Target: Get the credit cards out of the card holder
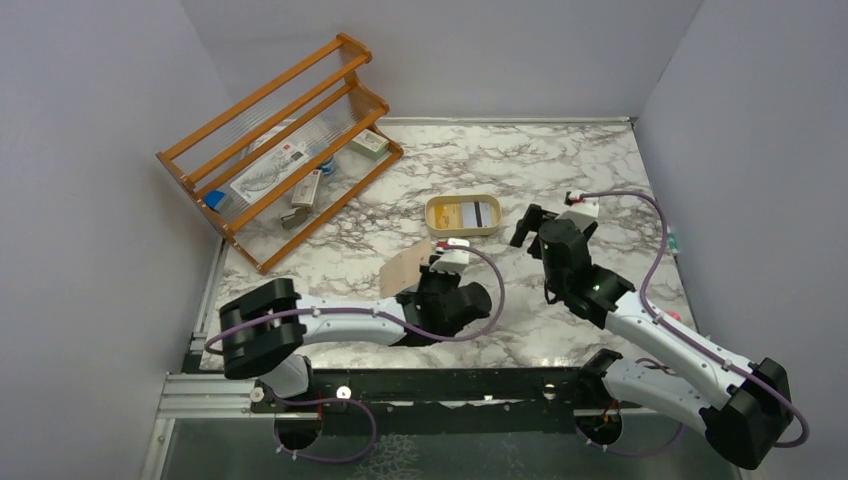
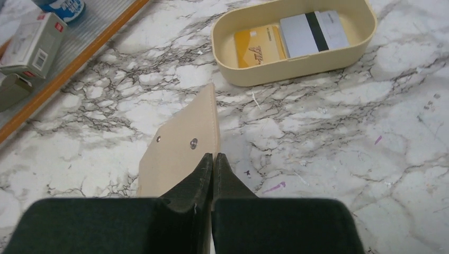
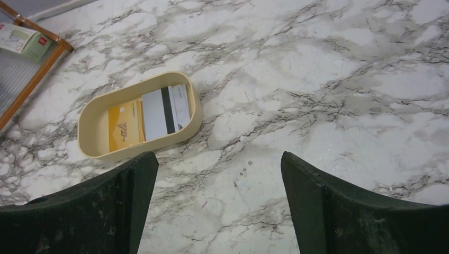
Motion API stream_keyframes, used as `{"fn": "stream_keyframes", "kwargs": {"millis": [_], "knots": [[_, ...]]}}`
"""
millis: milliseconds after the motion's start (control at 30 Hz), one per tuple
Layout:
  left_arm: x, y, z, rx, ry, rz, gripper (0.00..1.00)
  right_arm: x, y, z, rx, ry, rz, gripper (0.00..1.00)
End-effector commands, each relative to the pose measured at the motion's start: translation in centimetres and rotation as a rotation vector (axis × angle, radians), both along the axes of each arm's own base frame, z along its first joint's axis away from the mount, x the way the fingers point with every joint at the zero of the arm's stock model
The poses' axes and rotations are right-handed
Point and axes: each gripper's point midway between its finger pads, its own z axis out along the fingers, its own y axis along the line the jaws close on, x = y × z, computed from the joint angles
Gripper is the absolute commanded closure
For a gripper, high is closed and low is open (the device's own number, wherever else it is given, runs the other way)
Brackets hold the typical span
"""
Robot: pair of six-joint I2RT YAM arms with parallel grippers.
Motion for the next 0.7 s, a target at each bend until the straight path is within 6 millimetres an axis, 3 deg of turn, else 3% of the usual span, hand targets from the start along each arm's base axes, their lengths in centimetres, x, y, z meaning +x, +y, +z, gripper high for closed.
{"fn": "stream_keyframes", "kwargs": {"millis": [0, 200, 400, 533, 667], "knots": [[1.2, 1.5, 2.3, -0.31, 0.064, 0.011, 1.0, 0.2, 1.6, -0.1, 0.015, -0.02, 0.1, 0.08], [3.1, 3.3, 7.7, -0.636, 0.033, -0.052, 1.0, 0.7, 3.6, 0.0, -0.016, -0.017, 0.211, 0.08], [3.8, 0.2, 10.9, -0.706, 0.029, -0.163, 1.0, 1.0, 4.3, 1.3, -0.006, -0.062, 0.247, 0.08], [4.0, -2.4, 11.0, -0.788, 0.055, -0.217, 1.0, 0.4, 6.4, 2.9, 0.001, -0.115, 0.401, 0.08], [4.1, -3.6, 9.9, -0.835, 0.086, -0.224, 1.0, -1.8, 10.9, 4.2, 0.049, -0.146, 0.693, 0.09]]}}
